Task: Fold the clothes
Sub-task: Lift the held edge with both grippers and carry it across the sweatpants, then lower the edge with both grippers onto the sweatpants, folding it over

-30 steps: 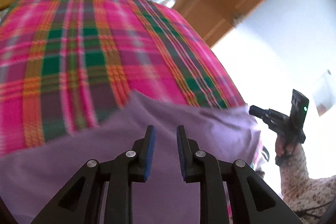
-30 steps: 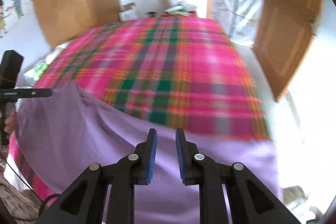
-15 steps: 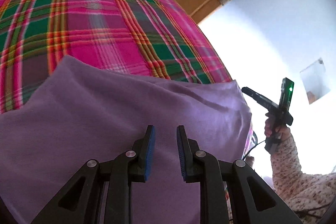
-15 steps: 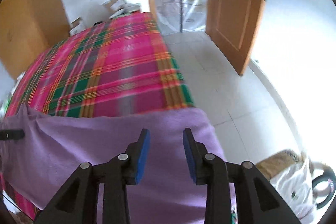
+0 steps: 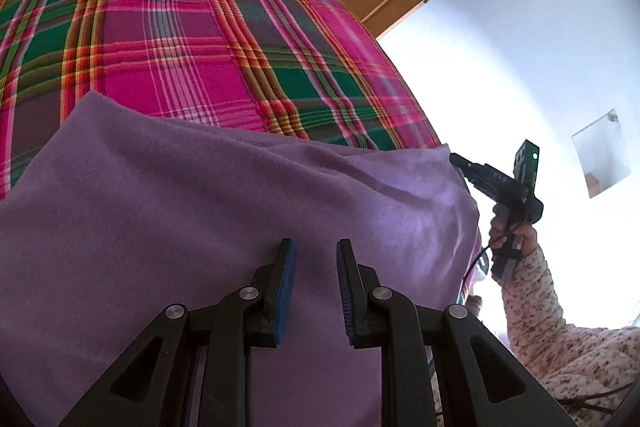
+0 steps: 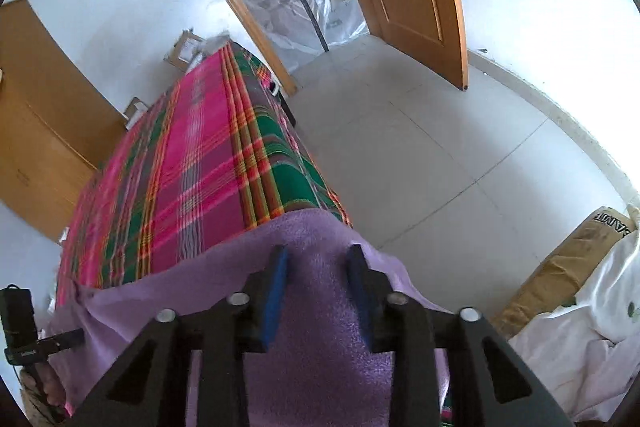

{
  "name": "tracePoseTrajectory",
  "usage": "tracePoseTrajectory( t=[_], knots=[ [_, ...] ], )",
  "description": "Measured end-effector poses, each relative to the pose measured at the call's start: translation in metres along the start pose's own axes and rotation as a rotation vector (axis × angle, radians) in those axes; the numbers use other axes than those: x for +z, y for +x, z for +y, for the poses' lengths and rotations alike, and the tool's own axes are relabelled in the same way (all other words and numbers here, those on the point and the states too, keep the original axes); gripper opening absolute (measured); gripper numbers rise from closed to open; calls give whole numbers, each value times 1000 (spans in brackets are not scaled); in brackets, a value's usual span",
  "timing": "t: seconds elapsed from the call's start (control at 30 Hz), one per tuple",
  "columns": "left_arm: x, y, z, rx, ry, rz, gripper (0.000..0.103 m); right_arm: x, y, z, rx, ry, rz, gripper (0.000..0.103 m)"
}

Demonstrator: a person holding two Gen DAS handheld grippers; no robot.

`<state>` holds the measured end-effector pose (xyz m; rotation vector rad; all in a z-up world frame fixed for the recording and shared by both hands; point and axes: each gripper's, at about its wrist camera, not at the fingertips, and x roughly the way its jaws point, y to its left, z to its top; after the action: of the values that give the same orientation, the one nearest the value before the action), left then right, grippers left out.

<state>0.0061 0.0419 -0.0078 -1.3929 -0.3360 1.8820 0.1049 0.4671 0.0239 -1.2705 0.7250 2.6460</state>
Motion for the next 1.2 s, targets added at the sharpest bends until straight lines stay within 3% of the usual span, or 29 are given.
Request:
tracePoseTrajectory(
  t=[0.07, 0.13, 0.23, 0.5, 0.67, 0.8, 0.93, 1.07, 1.2],
  knots=[
    [1, 2, -1, 2, -5, -1, 22, -1, -3, 2, -20, -14, -29, 7],
    [1, 3, -2, 8, -5, 0, 22, 0, -9, 5, -46, -25, -61, 4],
    [1, 2, -2, 15, -6, 0, 22, 3, -15, 10, -101, -53, -96, 4],
    [1, 3, -1, 14, -12, -1, 22, 4, 0, 11, -182, -25, -40, 4],
    [4, -1, -1, 22, -10, -14, 22, 3, -8, 16, -292, -30, -59, 9],
    [11, 1, -2, 12, -11, -24, 22, -3, -29, 36, -216, -102, -104, 11],
    [22, 13, -5, -3, -4, -16, 22, -14, -37, 70, -62, -226, -76, 13],
    [37, 23, -4, -52, -27, -26, 22, -29, -34, 90, -43, -300, -33, 13],
    [46, 37, -7, -34, -49, -31, 22, -48, -33, 106, -10, -338, 0, 13]
  ],
)
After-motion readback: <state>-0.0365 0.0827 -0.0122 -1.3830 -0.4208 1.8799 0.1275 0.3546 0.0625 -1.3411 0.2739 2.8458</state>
